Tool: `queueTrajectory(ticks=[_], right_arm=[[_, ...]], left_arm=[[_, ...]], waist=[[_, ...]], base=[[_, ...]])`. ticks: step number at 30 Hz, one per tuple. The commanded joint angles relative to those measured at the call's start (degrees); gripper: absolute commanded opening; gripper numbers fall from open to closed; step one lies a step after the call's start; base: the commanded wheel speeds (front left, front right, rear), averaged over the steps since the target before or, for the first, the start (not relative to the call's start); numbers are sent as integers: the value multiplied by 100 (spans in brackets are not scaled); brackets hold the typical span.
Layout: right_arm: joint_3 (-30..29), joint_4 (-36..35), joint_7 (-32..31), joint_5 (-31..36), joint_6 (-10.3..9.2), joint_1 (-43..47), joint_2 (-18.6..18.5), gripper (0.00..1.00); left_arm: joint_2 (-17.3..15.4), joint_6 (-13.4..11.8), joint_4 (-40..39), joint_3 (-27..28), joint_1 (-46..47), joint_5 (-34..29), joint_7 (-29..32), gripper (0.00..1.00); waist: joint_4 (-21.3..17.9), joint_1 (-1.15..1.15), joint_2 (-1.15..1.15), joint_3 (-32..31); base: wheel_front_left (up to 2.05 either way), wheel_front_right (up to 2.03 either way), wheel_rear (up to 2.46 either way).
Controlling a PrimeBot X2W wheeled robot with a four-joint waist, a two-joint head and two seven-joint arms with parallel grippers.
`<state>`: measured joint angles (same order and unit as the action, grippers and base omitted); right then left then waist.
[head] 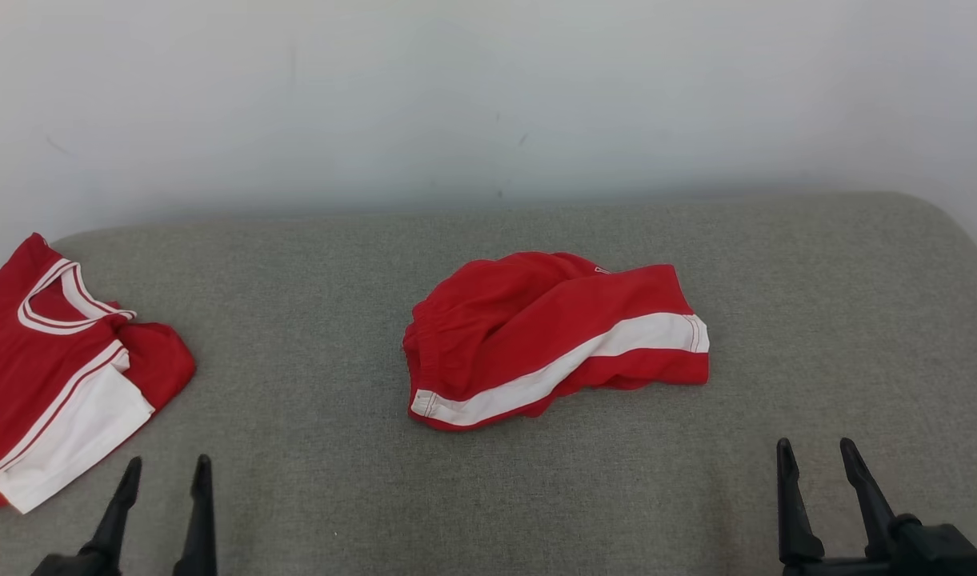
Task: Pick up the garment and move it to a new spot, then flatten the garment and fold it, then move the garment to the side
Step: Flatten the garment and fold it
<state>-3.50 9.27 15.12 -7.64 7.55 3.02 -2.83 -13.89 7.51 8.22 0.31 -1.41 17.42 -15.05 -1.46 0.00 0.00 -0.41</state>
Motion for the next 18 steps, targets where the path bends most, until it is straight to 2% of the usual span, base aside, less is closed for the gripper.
queueTrajectory(ticks=[1, 8, 18], right_arm=[[15, 7, 5, 16, -12, -73, -9, 100], [90, 234, -65, 319, -12, -669, -38, 100], [176, 1349, -280, 381, -12, -2002, -281, 100]], left_arm=[[-9, -4, 12, -44, 111, 0, -19, 100], [-137, -5, 251, -791, 873, 119, -19, 100], [-458, -7, 1374, -2553, 2389, 969, -19, 100]], waist=[[3, 0, 0, 9], [12, 0, 0, 211], [-81, 0, 0, 931]], base=[[0, 0, 0], [0, 0, 0], [0, 0, 0]])
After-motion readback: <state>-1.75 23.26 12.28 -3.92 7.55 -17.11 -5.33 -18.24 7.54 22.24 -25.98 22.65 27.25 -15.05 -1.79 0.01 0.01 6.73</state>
